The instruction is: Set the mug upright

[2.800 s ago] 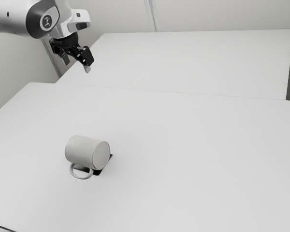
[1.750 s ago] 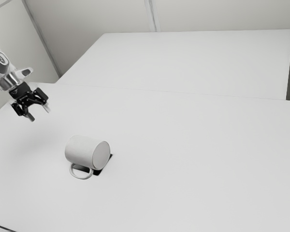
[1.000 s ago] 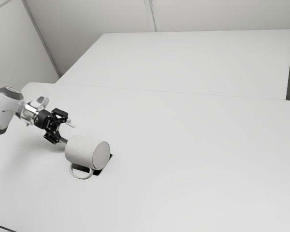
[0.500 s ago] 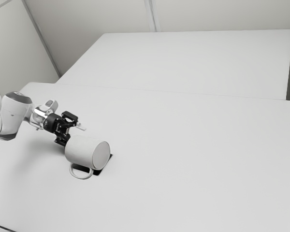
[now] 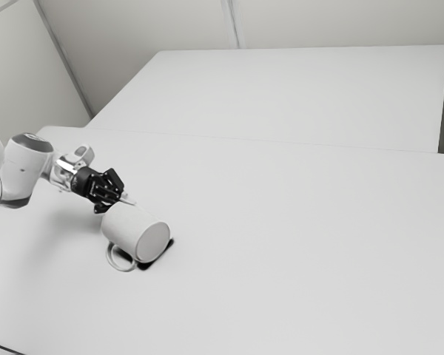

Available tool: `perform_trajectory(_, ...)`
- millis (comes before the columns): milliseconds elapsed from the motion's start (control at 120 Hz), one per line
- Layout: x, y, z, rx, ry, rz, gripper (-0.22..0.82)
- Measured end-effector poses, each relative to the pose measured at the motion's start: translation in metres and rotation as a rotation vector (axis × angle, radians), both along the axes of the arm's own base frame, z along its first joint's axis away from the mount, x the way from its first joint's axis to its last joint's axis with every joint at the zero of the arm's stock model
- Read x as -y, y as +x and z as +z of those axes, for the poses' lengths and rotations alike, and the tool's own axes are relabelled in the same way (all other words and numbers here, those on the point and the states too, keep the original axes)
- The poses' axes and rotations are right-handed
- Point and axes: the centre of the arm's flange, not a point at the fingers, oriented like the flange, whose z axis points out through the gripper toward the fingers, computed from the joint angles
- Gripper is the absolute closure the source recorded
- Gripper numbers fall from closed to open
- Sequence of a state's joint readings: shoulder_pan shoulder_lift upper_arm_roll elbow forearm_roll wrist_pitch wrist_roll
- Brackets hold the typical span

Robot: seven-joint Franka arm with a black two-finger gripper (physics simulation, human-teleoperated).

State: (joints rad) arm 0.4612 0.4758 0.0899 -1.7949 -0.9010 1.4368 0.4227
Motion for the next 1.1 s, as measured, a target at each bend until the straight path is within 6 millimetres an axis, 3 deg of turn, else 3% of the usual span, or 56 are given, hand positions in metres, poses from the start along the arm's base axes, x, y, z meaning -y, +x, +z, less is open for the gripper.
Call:
perform_trajectory(67,0.002,0.006,0.016,0.013,0.029,-0.016,0.76)
perform_trajectory(217,0.019,0.029,0.093,0.095,0.192,-0.116,0.77)
perform_trajectory(458,0.073,0.042,0.142,0.133,0.548,-0.290,0.78)
perform_trajectory(567,0.107,0.046,0.146,0.188,0.714,-0.328,0.78)
perform_trajectory(700,0.139,0.056,0.136,0.285,0.855,-0.295,0.79)
perform_trajectory(867,0.160,0.065,0.129,0.407,0.963,-0.193,0.79)
perform_trajectory(1100,0.180,0.058,0.120,0.469,1.012,-0.091,0.79)
